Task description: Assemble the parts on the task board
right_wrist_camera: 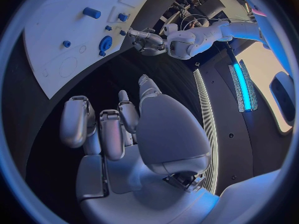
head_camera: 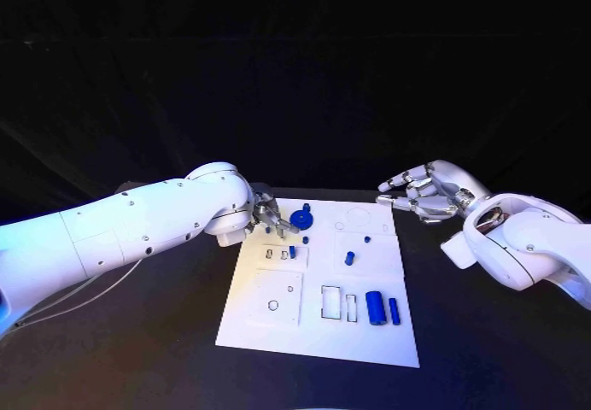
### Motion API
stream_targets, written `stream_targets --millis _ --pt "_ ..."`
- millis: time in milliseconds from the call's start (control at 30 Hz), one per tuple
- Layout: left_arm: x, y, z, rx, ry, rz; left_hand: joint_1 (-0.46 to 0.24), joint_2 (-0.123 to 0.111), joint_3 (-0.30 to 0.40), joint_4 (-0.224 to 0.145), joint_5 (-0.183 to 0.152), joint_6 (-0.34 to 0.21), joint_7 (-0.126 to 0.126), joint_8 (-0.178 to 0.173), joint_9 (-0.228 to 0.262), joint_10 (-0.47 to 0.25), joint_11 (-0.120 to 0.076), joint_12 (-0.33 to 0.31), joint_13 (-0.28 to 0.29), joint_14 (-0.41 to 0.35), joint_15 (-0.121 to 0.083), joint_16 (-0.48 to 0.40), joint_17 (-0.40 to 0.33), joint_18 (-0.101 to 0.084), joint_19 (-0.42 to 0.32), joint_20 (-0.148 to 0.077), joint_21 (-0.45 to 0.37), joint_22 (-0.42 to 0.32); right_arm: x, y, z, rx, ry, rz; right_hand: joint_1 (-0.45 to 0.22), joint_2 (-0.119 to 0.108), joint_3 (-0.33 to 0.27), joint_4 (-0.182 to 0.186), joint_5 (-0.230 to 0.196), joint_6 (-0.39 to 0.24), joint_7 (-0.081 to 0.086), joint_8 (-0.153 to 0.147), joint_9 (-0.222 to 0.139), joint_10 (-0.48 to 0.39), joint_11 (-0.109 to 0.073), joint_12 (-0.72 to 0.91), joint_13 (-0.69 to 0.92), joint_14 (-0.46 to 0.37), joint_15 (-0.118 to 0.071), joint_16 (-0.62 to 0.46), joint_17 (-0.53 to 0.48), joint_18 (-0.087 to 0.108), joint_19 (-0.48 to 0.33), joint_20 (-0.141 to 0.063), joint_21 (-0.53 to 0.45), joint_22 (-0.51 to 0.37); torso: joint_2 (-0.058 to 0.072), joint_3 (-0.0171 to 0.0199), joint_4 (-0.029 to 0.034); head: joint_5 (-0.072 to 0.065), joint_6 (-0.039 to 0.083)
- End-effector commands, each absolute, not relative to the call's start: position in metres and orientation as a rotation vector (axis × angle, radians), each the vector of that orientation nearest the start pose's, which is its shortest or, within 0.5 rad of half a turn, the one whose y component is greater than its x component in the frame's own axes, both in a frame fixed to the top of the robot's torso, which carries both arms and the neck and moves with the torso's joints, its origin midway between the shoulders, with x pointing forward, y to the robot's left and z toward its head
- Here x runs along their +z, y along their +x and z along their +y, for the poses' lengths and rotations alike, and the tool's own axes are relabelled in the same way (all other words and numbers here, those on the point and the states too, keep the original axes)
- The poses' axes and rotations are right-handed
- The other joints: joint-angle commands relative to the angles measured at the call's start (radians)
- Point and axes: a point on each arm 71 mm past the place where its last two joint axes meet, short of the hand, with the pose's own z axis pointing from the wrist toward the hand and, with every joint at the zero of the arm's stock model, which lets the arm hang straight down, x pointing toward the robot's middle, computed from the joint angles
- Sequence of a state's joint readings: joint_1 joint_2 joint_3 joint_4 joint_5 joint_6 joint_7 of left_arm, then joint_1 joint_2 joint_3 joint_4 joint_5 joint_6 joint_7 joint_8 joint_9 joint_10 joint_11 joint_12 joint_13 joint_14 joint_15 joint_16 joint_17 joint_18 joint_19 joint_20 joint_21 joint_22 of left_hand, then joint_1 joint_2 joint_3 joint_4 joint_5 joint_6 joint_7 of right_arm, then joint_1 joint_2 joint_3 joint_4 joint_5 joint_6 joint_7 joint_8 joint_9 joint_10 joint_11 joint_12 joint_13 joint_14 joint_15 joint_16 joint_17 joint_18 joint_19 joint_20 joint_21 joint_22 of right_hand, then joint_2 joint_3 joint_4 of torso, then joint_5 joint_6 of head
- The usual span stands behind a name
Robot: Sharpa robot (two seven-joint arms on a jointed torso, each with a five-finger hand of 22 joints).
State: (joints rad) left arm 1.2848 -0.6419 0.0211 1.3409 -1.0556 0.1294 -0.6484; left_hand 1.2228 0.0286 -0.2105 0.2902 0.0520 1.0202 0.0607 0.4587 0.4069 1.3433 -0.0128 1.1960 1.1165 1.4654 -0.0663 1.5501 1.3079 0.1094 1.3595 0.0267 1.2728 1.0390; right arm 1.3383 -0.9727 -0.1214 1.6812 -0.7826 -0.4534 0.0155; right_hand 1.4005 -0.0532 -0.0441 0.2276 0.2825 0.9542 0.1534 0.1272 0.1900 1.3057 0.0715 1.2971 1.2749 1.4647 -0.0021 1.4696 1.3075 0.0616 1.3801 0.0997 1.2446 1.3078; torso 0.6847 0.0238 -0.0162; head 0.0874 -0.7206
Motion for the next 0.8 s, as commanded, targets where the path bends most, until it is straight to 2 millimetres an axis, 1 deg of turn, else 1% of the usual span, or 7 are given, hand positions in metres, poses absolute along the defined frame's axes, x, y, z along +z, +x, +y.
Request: stream_targets --millis 33,133,167,367,533,600,800 --pt "-0.179 0.529 0.172 -0.237 -0.211 2.294 -0.012 -0.005 -0.008 0.000 -0.003 -0.010 0.000 0.006 0.006 -0.004 0.002 0.004 0.002 0.096 -0.004 0.003 0.234 -0.009 -0.006 -0.001 0.005 0.003 -0.138 0.471 -0.227 0.976 0.426 1.619 -0.007 0.003 -0.005 0.001 0.009 0.003 -0.003 0.005 0.001 0.002 -0.004 -0.003 -0.002 0.062 -0.005 -0.004 0.088 0.019 -0.004 0.001 -0.005 0.011 0.001 -0.0001 0.0003 0.000 -0.003" --pt "-0.180 0.529 0.168 -0.226 -0.195 2.309 -0.018 -0.003 -0.011 0.001 -0.003 -0.013 0.000 0.010 0.011 -0.003 0.002 0.006 0.005 0.096 -0.004 0.003 0.234 -0.010 -0.006 -0.001 0.007 0.007 -0.138 0.471 -0.227 0.973 0.426 1.619 -0.010 0.003 -0.008 0.002 0.013 0.003 -0.003 0.005 0.001 0.002 -0.005 -0.004 -0.003 0.062 -0.005 -0.005 0.087 0.020 -0.004 0.000 -0.006 0.010 0.001 -0.0005 0.0022 -0.001 -0.004" --pt "-0.181 0.529 0.167 -0.223 -0.191 2.313 -0.020 -0.002 -0.011 0.001 -0.003 -0.014 0.000 0.011 0.012 -0.003 0.002 0.006 0.006 0.096 -0.004 0.003 0.234 -0.010 -0.005 -0.001 0.008 0.008 -0.138 0.471 -0.227 0.972 0.426 1.619 -0.011 0.003 -0.009 0.002 0.015 0.003 -0.003 0.006 0.002 0.002 -0.005 -0.004 -0.003 0.062 -0.005 -0.006 0.087 0.020 -0.005 0.000 -0.007 0.010 0.002 -0.0003 0.0020 -0.001 -0.005" --pt "-0.184 0.531 0.160 -0.212 -0.165 2.336 -0.030 0.008 -0.014 0.001 -0.003 -0.018 -0.001 0.017 0.022 -0.001 0.002 0.010 0.011 0.096 -0.005 0.003 0.234 -0.011 -0.005 -0.001 0.014 0.016 -0.139 0.472 -0.227 0.969 0.426 1.620 -0.014 0.004 -0.012 0.003 0.023 0.002 -0.004 0.007 0.002 0.001 -0.005 -0.005 -0.004 0.062 -0.006 -0.007 0.086 0.020 -0.005 0.000 -0.010 0.008 0.002 -0.0018 0.0022 -0.001 -0.007" --pt "-0.187 0.531 0.157 -0.208 -0.145 2.355 -0.033 0.014 -0.015 0.001 -0.003 -0.020 -0.001 0.020 0.026 -0.001 0.001 0.010 0.011 0.096 -0.005 0.003 0.234 -0.011 -0.004 -0.001 0.016 0.019 -0.138 0.472 -0.225 0.960 0.399 1.618 -0.016 0.006 -0.014 0.004 0.028 0.003 -0.004 0.008 0.002 0.001 -0.005 -0.005 -0.004 0.062 -0.006 -0.008 0.084 0.020 -0.005 0.000 -0.012 0.007 0.003 -0.0011 -0.0010 0.001 -0.009" --pt "-0.188 0.531 0.156 -0.209 -0.141 2.359 -0.033 0.014 -0.015 0.000 -0.003 -0.021 -0.001 0.020 0.027 -0.002 0.001 0.010 0.011 0.096 -0.005 0.002 0.233 -0.012 -0.003 -0.001 0.017 0.021 -0.138 0.472 -0.225 0.958 0.391 1.618 -0.016 0.006 -0.014 0.004 0.028 0.003 -0.004 0.008 0.002 0.001 -0.005 -0.005 -0.004 0.062 -0.006 -0.008 0.084 0.020 -0.005 0.000 -0.012 0.007 0.002 -0.0007 0.0001 -0.001 -0.010" --pt "-0.189 0.531 0.152 -0.217 -0.133 2.367 -0.031 0.016 -0.014 -0.001 -0.003 -0.022 -0.001 0.021 0.029 -0.002 0.001 0.010 0.011 0.095 -0.005 0.002 0.233 -0.013 -0.001 -0.001 0.021 0.027 -0.139 0.472 -0.224 0.951 0.385 1.624 -0.017 0.006 -0.015 0.004 0.030 0.003 -0.004 0.008 0.002 -0.003 -0.005 -0.009 -0.009 0.061 -0.006 -0.011 0.079 0.022 -0.009 0.000 -0.020 0.002 0.003 -0.0023 0.0035 -0.005 -0.013"
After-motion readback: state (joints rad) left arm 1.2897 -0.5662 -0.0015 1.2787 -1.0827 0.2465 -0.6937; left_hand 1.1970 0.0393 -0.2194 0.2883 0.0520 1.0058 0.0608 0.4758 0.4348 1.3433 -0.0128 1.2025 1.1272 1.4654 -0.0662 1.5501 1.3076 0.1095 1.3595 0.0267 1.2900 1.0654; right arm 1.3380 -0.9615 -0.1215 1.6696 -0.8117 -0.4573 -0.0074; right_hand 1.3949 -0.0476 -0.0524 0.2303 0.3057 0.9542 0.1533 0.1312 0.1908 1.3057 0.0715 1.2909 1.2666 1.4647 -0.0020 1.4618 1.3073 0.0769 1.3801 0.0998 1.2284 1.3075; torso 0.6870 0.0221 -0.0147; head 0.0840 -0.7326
